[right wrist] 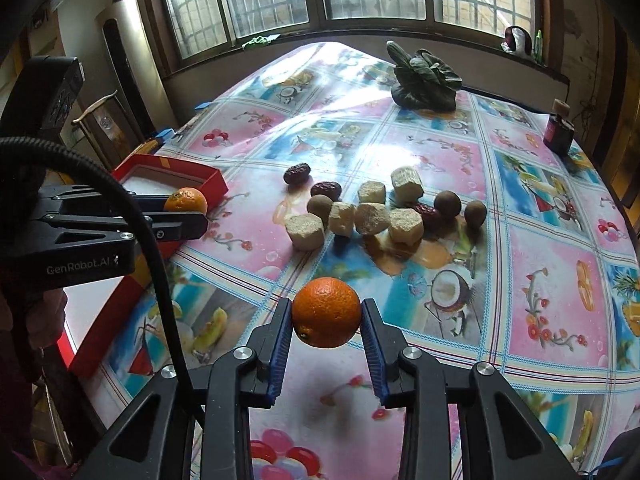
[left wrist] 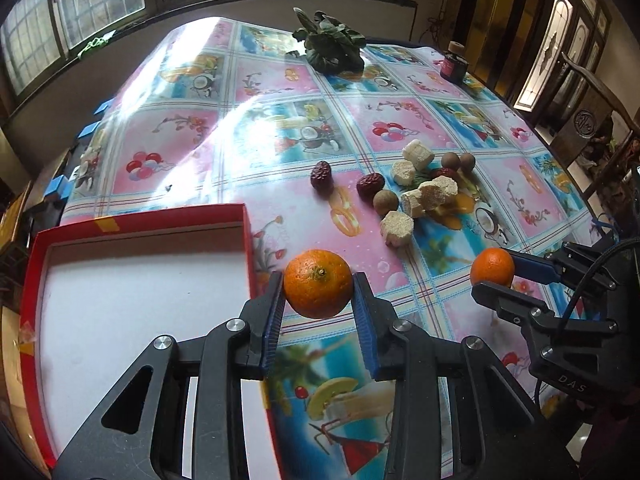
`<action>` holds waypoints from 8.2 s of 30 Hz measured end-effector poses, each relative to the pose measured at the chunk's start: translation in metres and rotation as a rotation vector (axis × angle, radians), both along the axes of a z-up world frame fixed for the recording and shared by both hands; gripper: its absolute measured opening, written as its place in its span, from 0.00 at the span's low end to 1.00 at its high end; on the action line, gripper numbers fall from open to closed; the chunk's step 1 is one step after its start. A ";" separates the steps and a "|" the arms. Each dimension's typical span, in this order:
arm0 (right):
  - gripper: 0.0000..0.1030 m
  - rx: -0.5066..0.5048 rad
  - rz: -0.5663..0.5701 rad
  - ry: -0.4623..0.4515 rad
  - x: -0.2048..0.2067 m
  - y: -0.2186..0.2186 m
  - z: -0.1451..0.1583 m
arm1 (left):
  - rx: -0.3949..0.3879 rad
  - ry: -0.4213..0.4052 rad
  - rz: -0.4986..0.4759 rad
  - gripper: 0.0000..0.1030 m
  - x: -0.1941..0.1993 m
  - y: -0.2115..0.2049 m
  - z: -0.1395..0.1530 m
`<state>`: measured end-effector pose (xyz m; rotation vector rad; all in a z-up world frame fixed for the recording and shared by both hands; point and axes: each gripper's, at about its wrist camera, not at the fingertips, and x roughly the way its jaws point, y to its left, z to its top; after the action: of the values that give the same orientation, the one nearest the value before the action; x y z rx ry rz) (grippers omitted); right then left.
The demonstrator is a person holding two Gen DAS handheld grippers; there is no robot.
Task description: Organize fruits
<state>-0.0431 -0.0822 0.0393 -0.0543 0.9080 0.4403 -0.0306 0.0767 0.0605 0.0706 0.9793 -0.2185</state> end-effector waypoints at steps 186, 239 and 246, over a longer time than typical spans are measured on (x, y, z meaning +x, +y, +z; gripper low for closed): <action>0.23 0.063 -0.010 -0.008 0.040 0.019 0.006 | -0.076 -0.009 0.139 0.26 -0.008 0.006 0.000; 0.40 0.041 0.399 0.030 -0.006 0.216 -0.006 | 0.003 -0.038 0.621 0.62 -0.060 0.180 -0.019; 0.49 0.076 0.326 0.007 -0.009 0.170 0.010 | 0.023 -0.136 0.541 0.62 -0.064 0.144 0.006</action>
<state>-0.0519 0.0879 0.0497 -0.1324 0.8911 0.7776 -0.0943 0.2210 0.0662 -0.1567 0.8329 0.2915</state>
